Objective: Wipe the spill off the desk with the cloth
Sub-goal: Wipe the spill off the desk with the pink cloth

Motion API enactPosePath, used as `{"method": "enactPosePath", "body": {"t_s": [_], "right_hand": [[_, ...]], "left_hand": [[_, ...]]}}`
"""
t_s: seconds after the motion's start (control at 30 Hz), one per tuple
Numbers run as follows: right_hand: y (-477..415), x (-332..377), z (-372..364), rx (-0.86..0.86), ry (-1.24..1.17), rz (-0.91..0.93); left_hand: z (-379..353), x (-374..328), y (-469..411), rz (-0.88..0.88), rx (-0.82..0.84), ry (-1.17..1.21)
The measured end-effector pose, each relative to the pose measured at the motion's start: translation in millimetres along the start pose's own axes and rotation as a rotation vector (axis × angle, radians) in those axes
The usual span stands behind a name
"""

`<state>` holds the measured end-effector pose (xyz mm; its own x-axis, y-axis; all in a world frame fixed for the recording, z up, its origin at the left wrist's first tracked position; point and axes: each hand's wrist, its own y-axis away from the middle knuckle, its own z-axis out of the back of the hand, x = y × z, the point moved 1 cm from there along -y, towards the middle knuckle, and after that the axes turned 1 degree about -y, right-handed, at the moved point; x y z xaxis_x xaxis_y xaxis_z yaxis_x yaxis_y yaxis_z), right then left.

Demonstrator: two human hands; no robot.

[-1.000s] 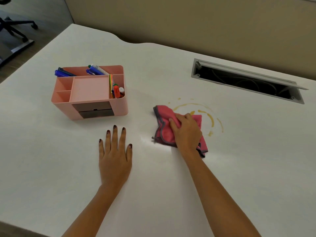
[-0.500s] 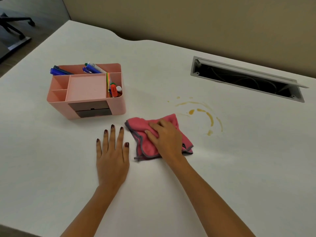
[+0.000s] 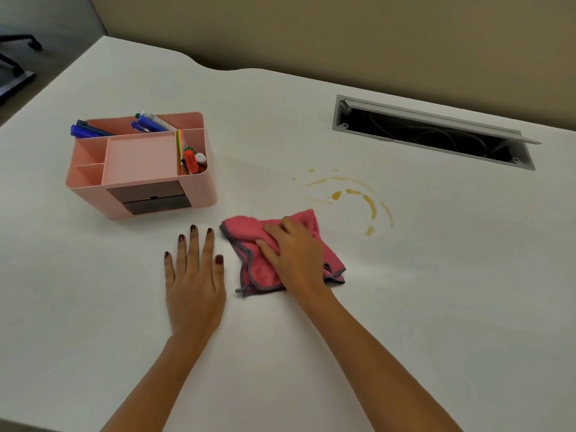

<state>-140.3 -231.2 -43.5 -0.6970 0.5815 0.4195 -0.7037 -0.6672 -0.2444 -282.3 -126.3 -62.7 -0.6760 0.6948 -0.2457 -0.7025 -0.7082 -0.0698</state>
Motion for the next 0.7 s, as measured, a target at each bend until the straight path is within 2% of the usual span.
{"method": "enactPosePath", "body": {"t_s": [0.07, 0.27, 0.47, 0.6, 0.7], "right_hand": [[12, -7, 4, -0.008, -0.007, -0.003], [-9, -10, 5, -0.024, -0.008, -0.201], [-8, 16, -7, 0.028, -0.002, 0.012], [22, 10, -1, -0.073, 0.039, 0.107], [40, -10, 9, -0.113, 0.099, 0.088]], "left_hand": [[0, 1, 2, 0.013, 0.007, 0.024], [1, 3, 13, -0.012, 0.016, 0.010], [3, 3, 14, -0.033, -0.006, 0.043], [4, 3, 15, -0.005, -0.021, 0.083], [5, 3, 15, -0.004, -0.012, 0.069]]}}
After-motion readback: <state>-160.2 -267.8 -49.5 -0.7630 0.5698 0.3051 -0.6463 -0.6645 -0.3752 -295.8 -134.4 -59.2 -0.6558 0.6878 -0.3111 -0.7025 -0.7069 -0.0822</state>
